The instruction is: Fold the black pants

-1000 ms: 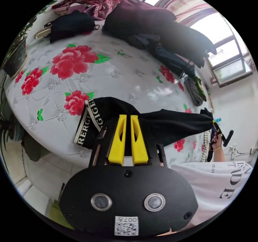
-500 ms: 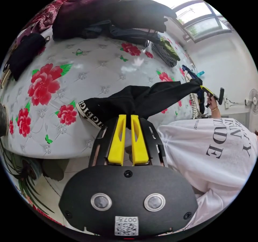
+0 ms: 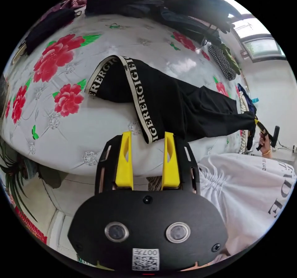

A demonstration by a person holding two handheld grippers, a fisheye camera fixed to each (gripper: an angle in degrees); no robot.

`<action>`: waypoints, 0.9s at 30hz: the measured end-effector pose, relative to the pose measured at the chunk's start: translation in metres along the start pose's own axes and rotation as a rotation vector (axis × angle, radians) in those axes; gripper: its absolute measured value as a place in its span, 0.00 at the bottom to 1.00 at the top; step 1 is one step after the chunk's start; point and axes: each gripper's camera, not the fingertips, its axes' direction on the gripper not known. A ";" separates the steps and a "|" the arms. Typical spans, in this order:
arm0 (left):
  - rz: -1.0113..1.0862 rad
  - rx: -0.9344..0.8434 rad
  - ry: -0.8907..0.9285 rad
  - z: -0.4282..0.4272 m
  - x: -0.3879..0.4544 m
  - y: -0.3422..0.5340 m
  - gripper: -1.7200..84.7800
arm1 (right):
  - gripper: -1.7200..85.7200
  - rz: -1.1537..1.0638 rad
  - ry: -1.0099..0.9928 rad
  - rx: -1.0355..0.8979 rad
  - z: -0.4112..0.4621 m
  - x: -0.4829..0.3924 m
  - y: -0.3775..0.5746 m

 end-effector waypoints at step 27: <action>-0.117 0.030 -0.243 -0.110 -0.008 0.009 0.13 | 0.06 0.040 0.205 -0.049 0.064 0.000 -0.056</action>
